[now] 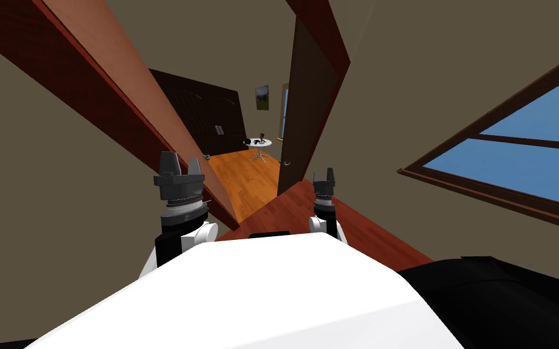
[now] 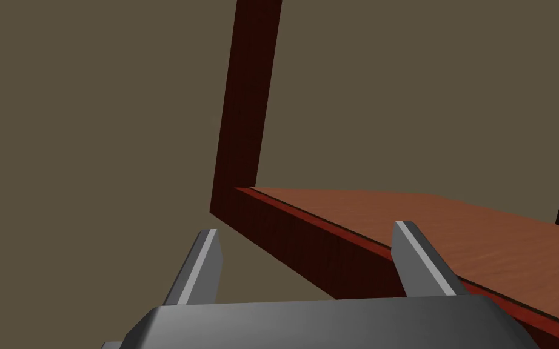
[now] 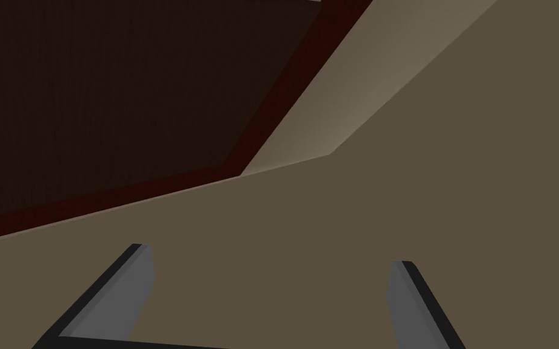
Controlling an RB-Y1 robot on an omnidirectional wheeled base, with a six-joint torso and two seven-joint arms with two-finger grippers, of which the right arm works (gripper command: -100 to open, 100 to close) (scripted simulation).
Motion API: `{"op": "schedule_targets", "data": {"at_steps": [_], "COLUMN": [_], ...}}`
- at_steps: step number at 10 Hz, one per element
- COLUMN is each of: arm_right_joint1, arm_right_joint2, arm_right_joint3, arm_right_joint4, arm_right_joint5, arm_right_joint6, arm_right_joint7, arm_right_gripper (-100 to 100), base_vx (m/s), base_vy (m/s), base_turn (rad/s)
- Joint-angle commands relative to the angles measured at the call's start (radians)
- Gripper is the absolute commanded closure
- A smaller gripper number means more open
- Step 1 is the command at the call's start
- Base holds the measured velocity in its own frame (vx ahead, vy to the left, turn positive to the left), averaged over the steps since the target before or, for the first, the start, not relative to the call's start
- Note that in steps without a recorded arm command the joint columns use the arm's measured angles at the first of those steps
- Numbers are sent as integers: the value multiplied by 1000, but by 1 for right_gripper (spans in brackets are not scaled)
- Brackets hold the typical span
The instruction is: Push the door open
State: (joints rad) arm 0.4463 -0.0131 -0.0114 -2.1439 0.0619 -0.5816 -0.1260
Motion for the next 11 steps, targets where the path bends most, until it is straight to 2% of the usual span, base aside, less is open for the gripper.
{"op": "schedule_targets", "data": {"at_steps": [1,8,9,11], "arm_right_joint1": [-19,-96,-96,-123], "arm_right_joint2": [-5,-32,-32,-39], "arm_right_joint3": [2,19,19,25], "arm_right_joint4": [35,214,221,285], "arm_right_joint5": [5,30,30,38], "arm_right_joint6": [-3,-38,-38,-50], "arm_right_joint7": [-3,-24,-24,-31], "arm_right_gripper": [-100,-100,-100,-100], "base_vx": [67,78,54,66], "base_vy": [-45,-56,-61,-56], "base_turn": [30,40,16,45]}}
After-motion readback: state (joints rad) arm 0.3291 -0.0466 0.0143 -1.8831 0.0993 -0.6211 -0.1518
